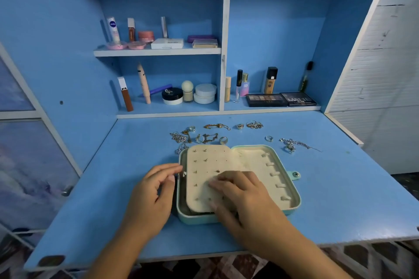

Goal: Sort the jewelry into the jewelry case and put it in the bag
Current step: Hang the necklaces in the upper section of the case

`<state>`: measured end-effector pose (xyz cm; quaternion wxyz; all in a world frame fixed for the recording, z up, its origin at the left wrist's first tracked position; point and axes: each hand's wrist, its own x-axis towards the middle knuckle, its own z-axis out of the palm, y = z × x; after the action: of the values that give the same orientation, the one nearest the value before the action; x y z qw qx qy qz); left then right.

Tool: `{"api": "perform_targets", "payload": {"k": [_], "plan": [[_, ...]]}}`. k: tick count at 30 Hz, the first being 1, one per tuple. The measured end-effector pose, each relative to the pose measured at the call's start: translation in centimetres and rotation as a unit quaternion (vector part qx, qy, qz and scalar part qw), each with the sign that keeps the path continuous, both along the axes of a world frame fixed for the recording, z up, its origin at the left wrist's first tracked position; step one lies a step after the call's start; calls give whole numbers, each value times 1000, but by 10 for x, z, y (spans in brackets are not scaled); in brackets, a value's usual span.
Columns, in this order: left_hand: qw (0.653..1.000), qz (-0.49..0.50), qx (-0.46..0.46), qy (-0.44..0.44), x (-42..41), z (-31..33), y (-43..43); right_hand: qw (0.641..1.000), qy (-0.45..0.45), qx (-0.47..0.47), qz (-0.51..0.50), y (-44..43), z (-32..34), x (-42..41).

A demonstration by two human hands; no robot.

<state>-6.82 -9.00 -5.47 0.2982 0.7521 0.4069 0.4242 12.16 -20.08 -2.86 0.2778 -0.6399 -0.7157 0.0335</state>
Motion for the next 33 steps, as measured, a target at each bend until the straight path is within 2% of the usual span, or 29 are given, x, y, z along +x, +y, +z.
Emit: {"api": "perform_targets", "payload": {"k": [6, 12, 18, 21, 22, 24, 27, 30, 33], "plan": [[998, 10, -49, -23, 6, 12, 3, 999, -22, 12, 25, -7, -2, 4], [996, 2, -46, 81, 24, 37, 29, 997, -13, 63, -37, -31, -6, 24], [978, -14, -39, 205, 39, 52, 55, 991, -59, 68, -102, -40, -12, 35], [974, -13, -32, 225, 37, 53, 59, 986, -79, 68, -131, -40, -12, 38], [973, -12, -33, 229, 36, 52, 60, 987, -65, 62, -134, -40, -13, 40], [970, -12, -32, 240, 32, 49, 60, 987, 20, 40, -151, -39, -12, 42], [972, -7, -52, 227, 30, 46, 53, 952, 186, 26, -241, -36, -9, 36], [972, 19, -114, 203, 27, 46, 47, 933, 210, 5, -292, -31, -10, 30], [969, -9, -168, 183, 26, 46, 44, 929, 202, -40, -309, -25, -6, 29]]}}
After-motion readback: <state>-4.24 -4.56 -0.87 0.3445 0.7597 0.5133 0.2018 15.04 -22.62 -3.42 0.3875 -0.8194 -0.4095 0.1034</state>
